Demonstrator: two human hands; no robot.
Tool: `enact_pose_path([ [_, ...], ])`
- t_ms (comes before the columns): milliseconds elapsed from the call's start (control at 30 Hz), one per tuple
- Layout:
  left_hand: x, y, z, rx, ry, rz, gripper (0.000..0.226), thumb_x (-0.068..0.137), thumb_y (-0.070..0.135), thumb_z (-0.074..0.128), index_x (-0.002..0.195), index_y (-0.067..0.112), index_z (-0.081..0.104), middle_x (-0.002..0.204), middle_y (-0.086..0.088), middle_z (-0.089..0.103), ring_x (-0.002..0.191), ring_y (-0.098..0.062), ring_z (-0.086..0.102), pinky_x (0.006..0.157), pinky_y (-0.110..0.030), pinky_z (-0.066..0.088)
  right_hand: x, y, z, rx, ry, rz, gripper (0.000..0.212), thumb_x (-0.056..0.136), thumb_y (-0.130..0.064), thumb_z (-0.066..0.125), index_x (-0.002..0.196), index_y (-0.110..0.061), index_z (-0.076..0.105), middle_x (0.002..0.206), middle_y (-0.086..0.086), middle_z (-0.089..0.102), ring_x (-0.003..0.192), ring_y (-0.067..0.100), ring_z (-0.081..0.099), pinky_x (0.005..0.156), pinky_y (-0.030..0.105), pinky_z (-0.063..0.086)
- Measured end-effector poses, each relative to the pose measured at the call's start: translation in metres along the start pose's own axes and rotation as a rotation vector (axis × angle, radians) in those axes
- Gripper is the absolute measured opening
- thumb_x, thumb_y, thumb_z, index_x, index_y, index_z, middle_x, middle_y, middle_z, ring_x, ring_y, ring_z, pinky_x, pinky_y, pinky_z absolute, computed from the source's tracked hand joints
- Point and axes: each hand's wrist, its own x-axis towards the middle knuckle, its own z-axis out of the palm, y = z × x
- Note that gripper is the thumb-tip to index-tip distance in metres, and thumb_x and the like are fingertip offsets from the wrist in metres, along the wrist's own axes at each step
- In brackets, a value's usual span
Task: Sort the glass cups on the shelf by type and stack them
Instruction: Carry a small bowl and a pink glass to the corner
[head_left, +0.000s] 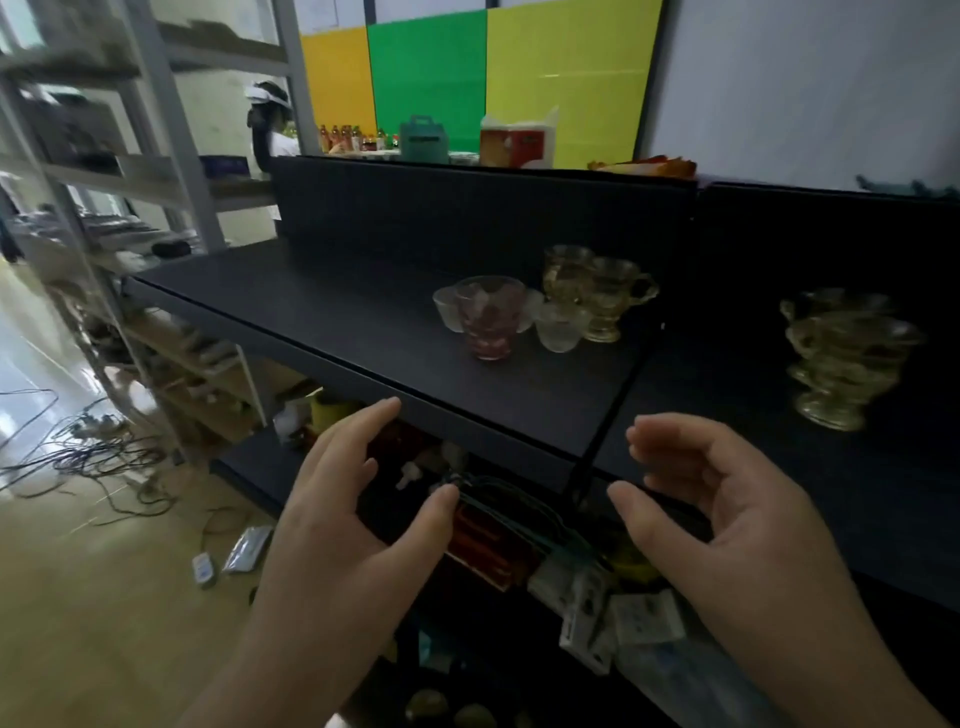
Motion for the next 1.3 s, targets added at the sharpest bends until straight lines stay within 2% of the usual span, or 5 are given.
enact_pose_path([
  [200, 0.075, -0.046, -0.033, -0.008, 0.023, 0.004, 0.065, 0.072, 0.056, 0.076, 0.132, 0.053, 0.051, 0.135, 0.016, 0.06, 0.123, -0.016, 0.061, 0.098, -0.046, 0.052, 0.075, 0.005, 0.077, 0.01, -0.006, -0.087, 0.036, 0.074, -0.043, 0.077, 0.108, -0.045, 0.065, 0.115, -0.024, 0.066, 0.109, -0.002, 0.063, 0.09, 0.024, 0.052],
  [500, 0.194, -0.1, -0.054, -0.04, -0.015, 0.049, 0.068, 0.065, 0.061, 0.071, 0.13, 0.056, 0.051, 0.137, 0.025, 0.053, 0.125, -0.004, 0.056, 0.101, -0.039, 0.049, 0.148, 0.003, 0.147, -0.073, 0.147, -0.157, 0.036, 0.074, -0.036, 0.077, 0.106, -0.045, 0.063, 0.112, -0.02, 0.063, 0.108, 0.002, 0.063, 0.089, 0.013, 0.05],
  [733, 0.285, -0.126, -0.011, -0.136, -0.349, 0.148, 0.061, 0.074, 0.05, 0.074, 0.12, 0.07, 0.04, 0.131, 0.034, 0.045, 0.124, -0.001, 0.053, 0.101, -0.03, 0.048, 0.16, 0.006, 0.157, -0.332, 0.433, -0.027, 0.037, 0.073, -0.036, 0.078, 0.103, -0.05, 0.06, 0.109, -0.025, 0.062, 0.106, -0.004, 0.061, 0.08, 0.008, 0.049],
  [1033, 0.355, -0.137, 0.036, 0.11, -0.892, 0.202, 0.1, 0.076, 0.053, 0.077, 0.154, 0.042, 0.016, 0.159, 0.009, 0.022, 0.125, -0.008, 0.044, 0.091, -0.025, 0.039, 0.168, 0.009, 0.199, -0.377, 0.621, 0.225, 0.059, 0.069, -0.043, 0.081, 0.121, -0.045, 0.054, 0.121, -0.018, 0.06, 0.109, -0.001, 0.061, 0.09, 0.023, 0.051],
  [1300, 0.358, -0.134, 0.063, 0.072, -0.938, 0.2, 0.107, 0.073, 0.045, 0.084, 0.156, 0.034, 0.018, 0.157, 0.003, 0.035, 0.134, -0.016, 0.045, 0.089, -0.023, 0.036, 0.189, 0.01, 0.208, -0.402, 0.63, 0.301, 0.071, 0.068, -0.042, 0.09, 0.123, -0.052, 0.046, 0.115, -0.031, 0.054, 0.107, -0.01, 0.056, 0.088, 0.014, 0.044],
])
